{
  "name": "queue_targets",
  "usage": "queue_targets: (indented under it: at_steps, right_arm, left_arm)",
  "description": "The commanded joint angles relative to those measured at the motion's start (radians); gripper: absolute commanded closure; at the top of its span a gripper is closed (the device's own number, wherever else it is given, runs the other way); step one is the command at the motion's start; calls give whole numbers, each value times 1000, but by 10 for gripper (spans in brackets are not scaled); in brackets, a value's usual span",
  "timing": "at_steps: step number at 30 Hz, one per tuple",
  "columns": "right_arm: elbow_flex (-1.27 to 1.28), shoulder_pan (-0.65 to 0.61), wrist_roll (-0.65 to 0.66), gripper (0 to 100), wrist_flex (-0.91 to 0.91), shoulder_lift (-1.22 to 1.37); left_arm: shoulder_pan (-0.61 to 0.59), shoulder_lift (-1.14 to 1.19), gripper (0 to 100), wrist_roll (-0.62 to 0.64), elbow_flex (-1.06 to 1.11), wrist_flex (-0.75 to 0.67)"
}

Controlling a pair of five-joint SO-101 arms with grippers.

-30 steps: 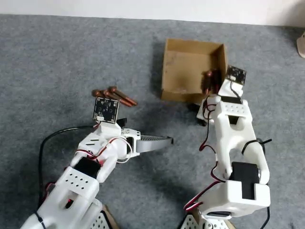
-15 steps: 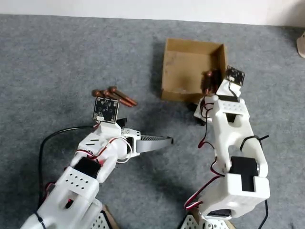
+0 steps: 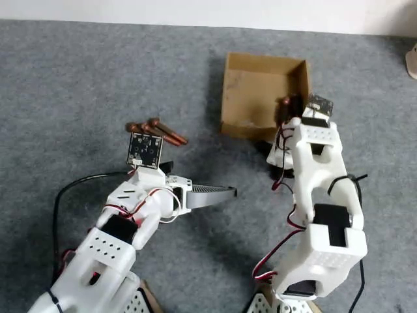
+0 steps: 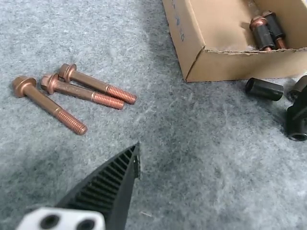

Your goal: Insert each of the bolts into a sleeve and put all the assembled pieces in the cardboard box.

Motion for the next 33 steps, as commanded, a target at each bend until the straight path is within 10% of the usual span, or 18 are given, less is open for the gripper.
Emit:
queue_targets:
  at_steps: [1, 24, 33]
  right_arm:
    - [-10, -4, -2, 932, 22, -4]
    - [-82, 38, 78, 991, 22, 197]
    - [-42, -50, 83, 995, 42, -163]
  left_arm:
    - [-10, -16, 373, 2, -5, -5]
    - [-10, -16, 373, 2, -5, -5]
    - [-12, -16, 373, 2, -7, -3]
